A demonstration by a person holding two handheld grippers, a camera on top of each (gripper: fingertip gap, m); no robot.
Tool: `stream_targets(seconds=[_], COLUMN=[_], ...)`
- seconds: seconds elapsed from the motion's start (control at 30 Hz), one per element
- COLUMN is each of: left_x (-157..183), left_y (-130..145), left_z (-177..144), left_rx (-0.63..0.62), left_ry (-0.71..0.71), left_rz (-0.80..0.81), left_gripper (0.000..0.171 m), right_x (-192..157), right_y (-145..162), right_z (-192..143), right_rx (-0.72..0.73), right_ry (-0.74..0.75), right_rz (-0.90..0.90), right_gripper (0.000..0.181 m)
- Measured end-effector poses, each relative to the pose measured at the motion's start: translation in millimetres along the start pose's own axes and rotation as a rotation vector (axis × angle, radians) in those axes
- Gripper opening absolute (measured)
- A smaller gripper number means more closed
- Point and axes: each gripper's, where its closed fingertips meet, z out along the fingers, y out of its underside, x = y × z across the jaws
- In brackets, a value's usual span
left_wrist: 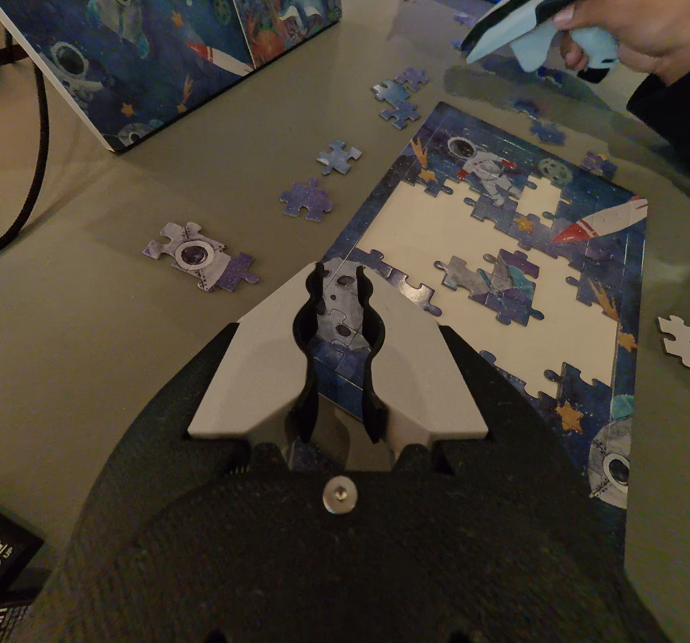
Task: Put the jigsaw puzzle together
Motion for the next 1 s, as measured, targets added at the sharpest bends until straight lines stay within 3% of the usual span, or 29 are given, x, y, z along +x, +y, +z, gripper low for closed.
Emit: stream_targets(seconds=[0.17,0.47,0.7,1.0], left_x=[-0.1,0.0,0.1,0.1], left_y=[-0.3,0.1,0.1,0.1], left_z=[-0.1,0.2,0.2,0.3], left_rx=[0.002,-0.001,-0.001,-0.001], left_ry=[0.001,0.000,0.001,0.000], left_rz=[-0.003,-0.001,-0.001,0.001], left_gripper=[0.015,0.015,0.015,0.015], right_x=[-4.3,5.0,20.5,33.2], right_y=[2.2,4.0,-8.2,1.3], right_z=[1.1,-4.5,-15.8,-18.2], right_rx=[-0.030,-0.030,0.051,0.006], right_ry=[0.012,0.021,0.090,0.145], right_rz=[-0.060,-0.001,0.025,0.054], right_gripper=[0.040,0.037,0.039,0.038])
